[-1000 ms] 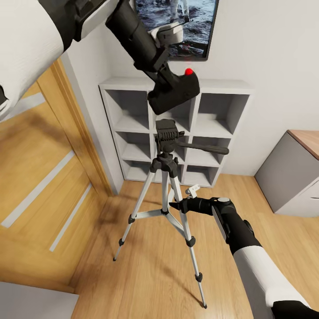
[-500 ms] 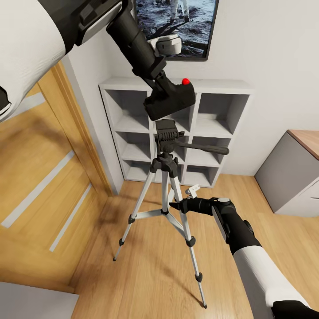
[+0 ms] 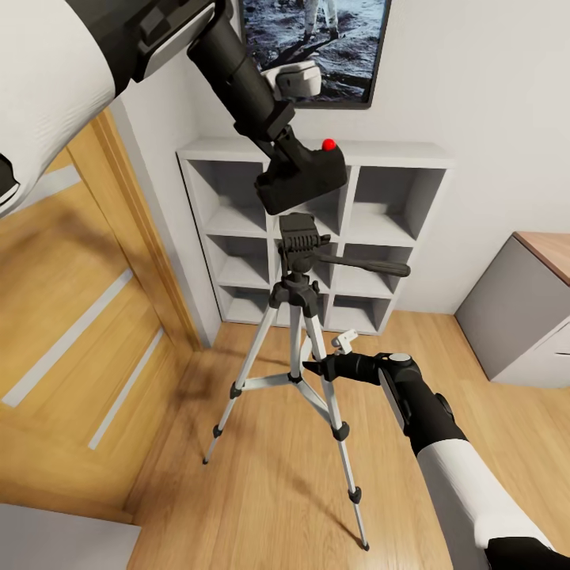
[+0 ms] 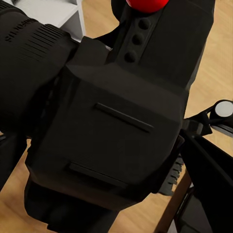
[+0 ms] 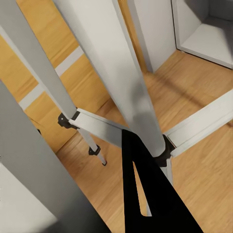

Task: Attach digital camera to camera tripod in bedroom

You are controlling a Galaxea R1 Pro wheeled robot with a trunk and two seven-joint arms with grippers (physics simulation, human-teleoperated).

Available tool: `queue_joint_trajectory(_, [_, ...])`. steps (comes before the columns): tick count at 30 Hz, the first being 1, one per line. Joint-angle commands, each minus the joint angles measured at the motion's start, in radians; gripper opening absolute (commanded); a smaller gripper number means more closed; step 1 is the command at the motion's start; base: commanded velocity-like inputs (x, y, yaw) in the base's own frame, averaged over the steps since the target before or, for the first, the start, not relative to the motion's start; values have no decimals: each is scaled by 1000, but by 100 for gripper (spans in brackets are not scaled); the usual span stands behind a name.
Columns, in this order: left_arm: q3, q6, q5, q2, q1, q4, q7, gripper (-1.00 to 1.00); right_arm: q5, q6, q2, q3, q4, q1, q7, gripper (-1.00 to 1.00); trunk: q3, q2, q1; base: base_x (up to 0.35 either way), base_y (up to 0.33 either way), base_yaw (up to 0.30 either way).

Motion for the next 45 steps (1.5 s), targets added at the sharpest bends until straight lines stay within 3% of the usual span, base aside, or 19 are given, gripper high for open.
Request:
queue_joint_trajectory(1, [-4,7,3,0,-2,1,-5,-100,36,-6,0,0,0,-1,-22,-100,-2,-2,1,0,0,0])
queue_joint_trajectory(11, [2,10,6,-15,-2,12,-4,-100,36,-6,0,0,0,-1,-31,-100,-2,-2,1,0,0,0])
queue_joint_trajectory(25, [-5,12,-27,-6,-2,6,-14,-100,33,-6,0,0,0,-1,-31,-100,-2,-2,1,0,0,0])
queue_joint_trajectory(33, [0,16,-26,-12,-2,-13,-23,-100,33,-6,0,0,0,-1,-30,-100,-2,-2,1,0,0,0])
queue_joint_trajectory(38, [6,18,-13,-4,-2,-112,-26,-100,32,-6,0,0,0,-1,-30,-100,-2,-2,1,0,0,0])
queue_joint_trajectory(44, [7,18,-8,1,-2,-143,-27,-100,32,-6,0,0,0,-1,-30,-100,-2,-2,1,0,0,0])
queue_joint_trajectory(45, [9,18,-8,13,-2,-149,-27,-100,32,-6,0,0,0,-1,-30,-100,-2,-2,1,0,0,0])
